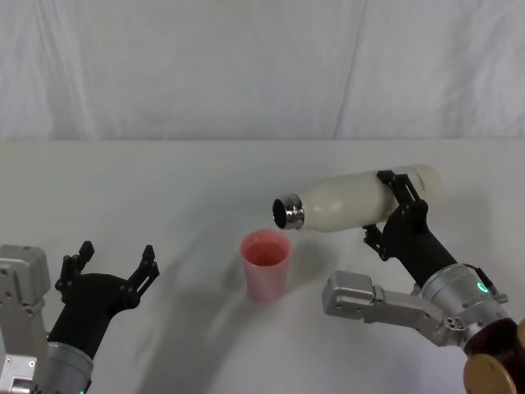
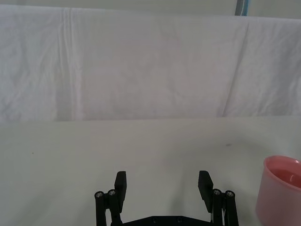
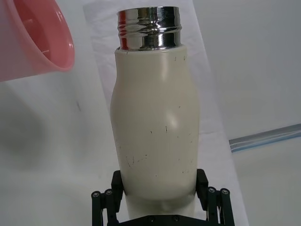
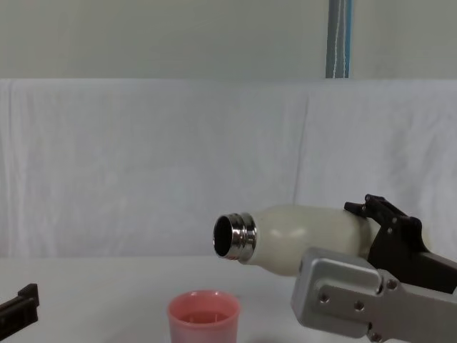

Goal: Grasp the thermos with one hand and pour water into the cup lid.

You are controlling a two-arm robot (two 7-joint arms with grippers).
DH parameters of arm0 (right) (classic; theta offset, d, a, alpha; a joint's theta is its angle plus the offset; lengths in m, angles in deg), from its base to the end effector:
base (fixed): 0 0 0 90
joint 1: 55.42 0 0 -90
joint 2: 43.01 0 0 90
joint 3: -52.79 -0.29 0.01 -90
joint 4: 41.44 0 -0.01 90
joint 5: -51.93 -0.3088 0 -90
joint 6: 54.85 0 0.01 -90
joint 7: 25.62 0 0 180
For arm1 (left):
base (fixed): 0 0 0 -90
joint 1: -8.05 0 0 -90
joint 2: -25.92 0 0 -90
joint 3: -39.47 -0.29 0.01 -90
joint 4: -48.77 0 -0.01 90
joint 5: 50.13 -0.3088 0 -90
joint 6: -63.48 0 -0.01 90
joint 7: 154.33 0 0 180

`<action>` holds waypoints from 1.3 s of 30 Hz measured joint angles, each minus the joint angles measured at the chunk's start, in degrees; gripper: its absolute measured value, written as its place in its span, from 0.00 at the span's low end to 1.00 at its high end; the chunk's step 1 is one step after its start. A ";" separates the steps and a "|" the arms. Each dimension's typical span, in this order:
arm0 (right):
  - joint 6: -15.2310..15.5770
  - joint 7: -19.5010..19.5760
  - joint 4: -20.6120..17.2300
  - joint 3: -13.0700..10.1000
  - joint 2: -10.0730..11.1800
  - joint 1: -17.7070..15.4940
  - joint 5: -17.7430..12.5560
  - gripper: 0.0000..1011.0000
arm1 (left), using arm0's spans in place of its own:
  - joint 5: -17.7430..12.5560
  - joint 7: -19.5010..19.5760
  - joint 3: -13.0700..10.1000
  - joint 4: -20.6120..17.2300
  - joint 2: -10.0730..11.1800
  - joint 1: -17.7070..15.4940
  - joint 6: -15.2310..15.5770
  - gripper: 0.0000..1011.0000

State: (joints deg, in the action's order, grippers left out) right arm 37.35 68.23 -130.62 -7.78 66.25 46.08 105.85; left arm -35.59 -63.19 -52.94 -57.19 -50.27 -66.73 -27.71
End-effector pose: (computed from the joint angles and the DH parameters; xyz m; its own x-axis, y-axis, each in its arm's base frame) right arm 0.3486 0.0516 -0.2770 0.0470 -0.2404 0.9695 0.9101 0.4104 0.0577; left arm 0.2529 0.0376 -0.2852 0.1245 0.9917 -0.0325 -0.9921 0.1240 -0.0176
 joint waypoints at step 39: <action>0.50 0.22 1.38 1.40 0.30 1.84 1.81 0.94 | 0.00 0.00 0.00 0.00 0.00 0.00 0.00 0.99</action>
State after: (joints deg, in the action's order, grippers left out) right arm 37.86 68.45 -129.24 -6.37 66.55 47.92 107.66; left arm -35.59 -63.19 -52.94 -57.19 -50.27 -66.73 -27.71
